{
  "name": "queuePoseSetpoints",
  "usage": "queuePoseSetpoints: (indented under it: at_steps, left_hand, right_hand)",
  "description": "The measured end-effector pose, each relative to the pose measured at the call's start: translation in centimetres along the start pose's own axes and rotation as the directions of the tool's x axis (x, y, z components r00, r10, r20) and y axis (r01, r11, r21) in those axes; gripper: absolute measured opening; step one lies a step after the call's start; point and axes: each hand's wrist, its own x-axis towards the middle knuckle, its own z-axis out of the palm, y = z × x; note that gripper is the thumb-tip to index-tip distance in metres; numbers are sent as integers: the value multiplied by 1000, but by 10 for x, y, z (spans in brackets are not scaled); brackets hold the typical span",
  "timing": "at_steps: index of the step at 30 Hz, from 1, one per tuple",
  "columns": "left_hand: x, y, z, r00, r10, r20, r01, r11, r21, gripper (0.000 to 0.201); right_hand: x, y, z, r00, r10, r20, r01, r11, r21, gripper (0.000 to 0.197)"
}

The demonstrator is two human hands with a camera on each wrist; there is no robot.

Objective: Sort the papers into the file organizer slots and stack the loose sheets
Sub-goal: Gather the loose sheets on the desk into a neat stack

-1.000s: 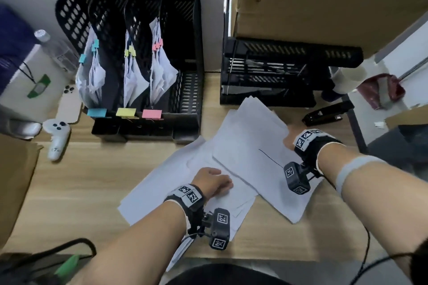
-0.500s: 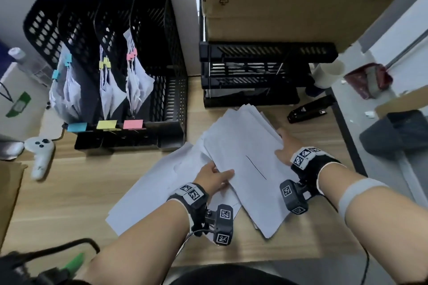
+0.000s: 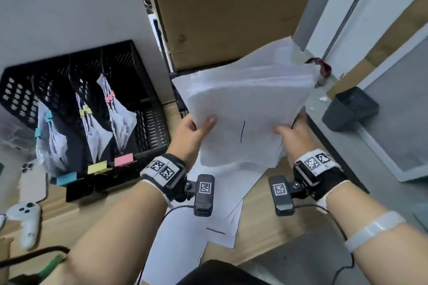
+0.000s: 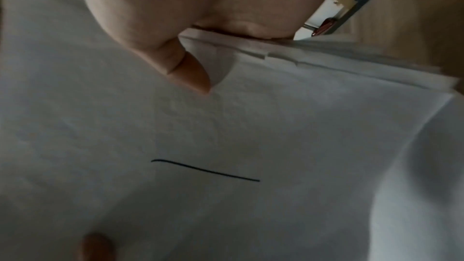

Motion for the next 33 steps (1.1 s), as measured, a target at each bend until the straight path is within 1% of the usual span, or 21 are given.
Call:
queuePoseSetpoints:
  at_steps: [1,3,5,8,10,11,13,14,15,17,18,20,21,22,24,25,26,27,28,30,33]
  left_hand:
    - [-3,1,-2,1000,9,22,-10,1000,12,29]
    - [-11,-7,-9,999,-29,37,27,999,41,40]
    - [-19,-25,-18,997,-70,37,66,993,102,48]
    - [-26,-45,-25,992,-108,65,96,981,169,40]
    - [-27,-51,-27,989,-139,49,126,971,205,38]
    - [-25,-52,-26,989,-146,37,135,968,212,38]
    - [-18,-48,-26,987,-152,42,140,966,218,24]
    - [-13,-44,-26,988,-150,46,135,964,229,21]
    - [-5,-41,-26,988,-145,44,131,961,243,23]
    - [14,-38,-27,993,-115,39,98,950,298,35]
    - [24,-38,-27,993,-102,53,79,938,338,41]
    - [39,-46,-29,988,-144,51,107,891,442,47]
    - [45,-55,-34,980,-196,45,146,846,512,47]
    - [46,-62,-38,962,-273,33,202,784,587,47]
    - [39,-83,-54,885,-465,-30,346,612,711,45]
    - [33,-93,-64,844,-531,-77,395,516,760,48]
    - [25,-99,-72,820,-559,-121,406,419,812,51]
    - [19,-106,-79,816,-557,-155,396,343,852,56]
    - [14,-110,-83,827,-538,-165,375,308,874,62]
    - [8,-116,-85,852,-504,-142,343,331,879,71]
    - [5,-126,-88,859,-495,-129,347,378,858,64]
  right_hand:
    - [-12,5,2,999,18,-29,-17,999,34,39]
    - [-31,24,6,997,55,-55,-52,997,55,35]
    - [-45,42,7,995,85,-47,-85,996,1,40]
    - [-53,59,7,997,79,18,-78,997,-21,53]
    - [-56,60,9,995,76,57,-69,990,-121,45]
    - [-58,57,11,994,78,80,-62,979,-194,33]
    - [-59,51,11,994,75,75,-51,959,-279,13]
    - [-57,51,10,996,81,45,-66,961,-270,11]
    - [-56,49,9,996,82,21,-74,964,-255,13]
    - [-55,53,10,995,100,-20,-102,974,-202,16]
    - [-54,59,12,988,147,-36,-151,978,-144,12]
    - [-51,78,17,958,284,-33,-285,958,-31,3]
    - [-48,91,18,935,354,-28,-354,934,-34,7]
    - [-48,103,20,903,430,-19,-430,898,-95,17]
    - [-50,122,26,817,576,-16,-552,776,-305,36]
    - [-52,130,29,778,627,-37,-588,706,-396,41]
    - [-54,134,32,749,660,-63,-612,651,-448,43]
    - [-56,137,36,734,673,-88,-626,622,-470,46]
    - [-56,138,41,723,681,-118,-646,604,-467,50]
    - [-55,135,51,710,694,-123,-663,600,-448,59]
    - [-48,134,70,713,692,-113,-683,649,-333,71]
